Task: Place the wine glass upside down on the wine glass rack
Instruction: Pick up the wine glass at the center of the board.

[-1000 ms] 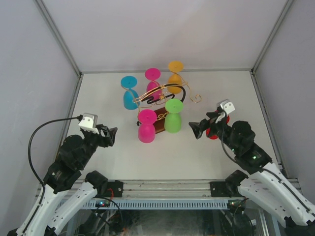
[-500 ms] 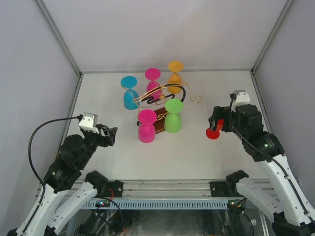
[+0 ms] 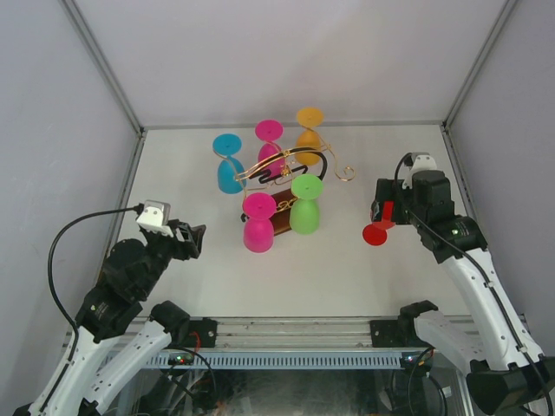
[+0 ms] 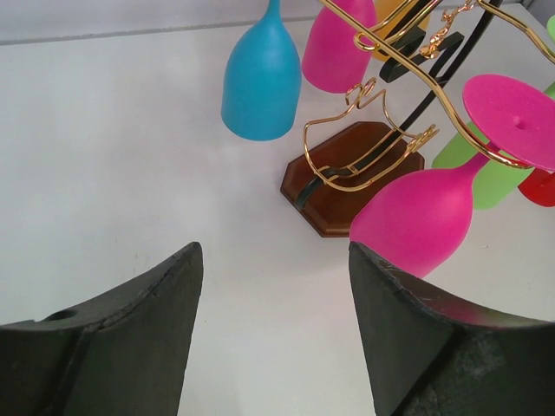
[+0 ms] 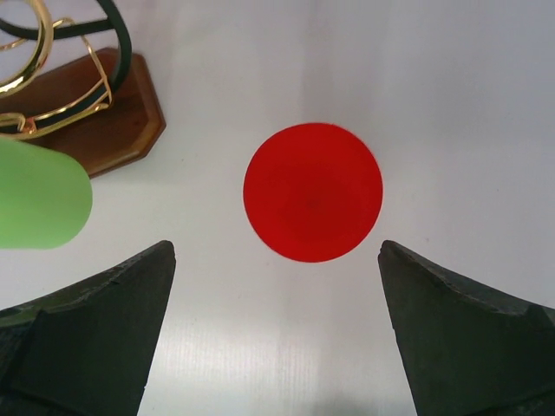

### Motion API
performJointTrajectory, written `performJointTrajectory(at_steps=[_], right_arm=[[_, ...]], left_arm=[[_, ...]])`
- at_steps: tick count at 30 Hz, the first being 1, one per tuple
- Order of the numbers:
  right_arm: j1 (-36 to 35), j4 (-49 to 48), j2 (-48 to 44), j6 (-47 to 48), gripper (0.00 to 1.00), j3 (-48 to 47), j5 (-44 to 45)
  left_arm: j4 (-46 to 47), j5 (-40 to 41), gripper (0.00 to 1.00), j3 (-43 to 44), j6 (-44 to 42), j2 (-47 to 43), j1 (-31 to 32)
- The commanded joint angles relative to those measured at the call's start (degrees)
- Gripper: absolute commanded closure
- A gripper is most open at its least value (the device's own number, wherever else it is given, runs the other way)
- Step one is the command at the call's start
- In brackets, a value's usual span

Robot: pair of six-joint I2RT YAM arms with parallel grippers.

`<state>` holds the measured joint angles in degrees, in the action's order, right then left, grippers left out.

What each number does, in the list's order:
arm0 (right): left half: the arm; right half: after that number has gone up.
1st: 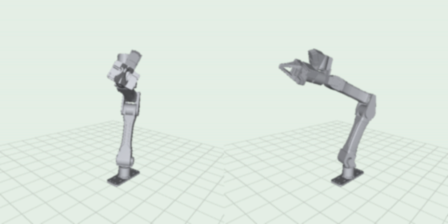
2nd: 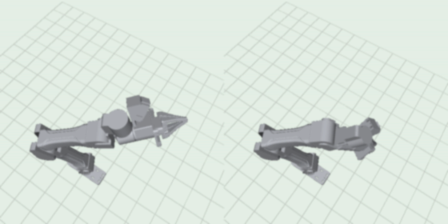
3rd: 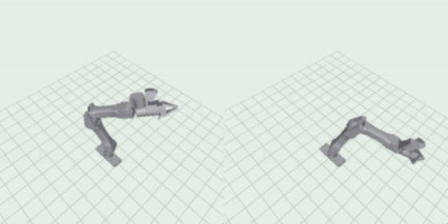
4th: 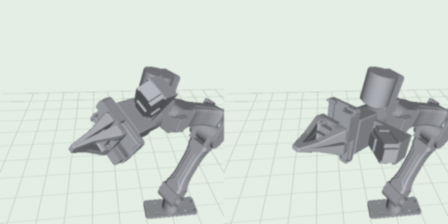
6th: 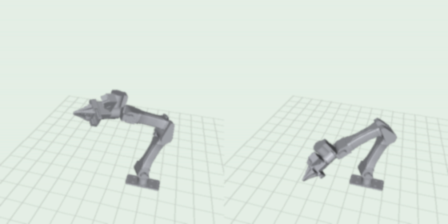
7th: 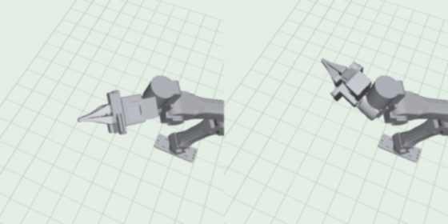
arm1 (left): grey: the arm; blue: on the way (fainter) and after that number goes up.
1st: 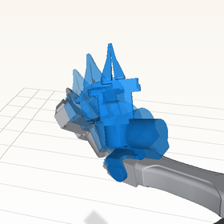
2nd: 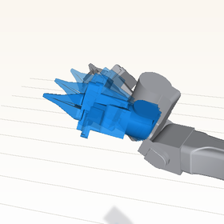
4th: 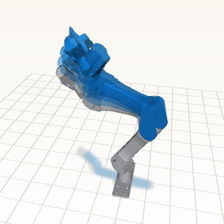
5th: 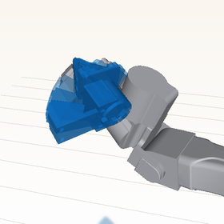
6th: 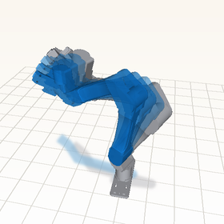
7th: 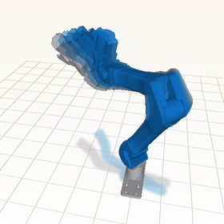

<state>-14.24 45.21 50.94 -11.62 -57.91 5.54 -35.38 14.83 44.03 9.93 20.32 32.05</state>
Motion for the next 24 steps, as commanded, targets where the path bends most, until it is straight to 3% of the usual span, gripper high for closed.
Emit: performJointTrajectory(at_steps=[1, 16, 24], right_arm=[[1.18, -5.37, 0.28, -0.38, 0.0, -0.09, 4.24], [5.32, -16.35, 9.16, -1.54, 0.0, 1.4, 1.86], [5.54, -17.2, 14.07, -2.23, 0.0, 1.52, 1.88]], left_arm=[[0.48, 0.2, 0.28, 0.84, -0.28, -0.42, -0.41], [0.05, 0.02, 0.28, 0.49, -0.09, -0.52, -0.41], [-0.34, 0.02, 0.28, 0.32, -0.51, -0.8, -0.39]])
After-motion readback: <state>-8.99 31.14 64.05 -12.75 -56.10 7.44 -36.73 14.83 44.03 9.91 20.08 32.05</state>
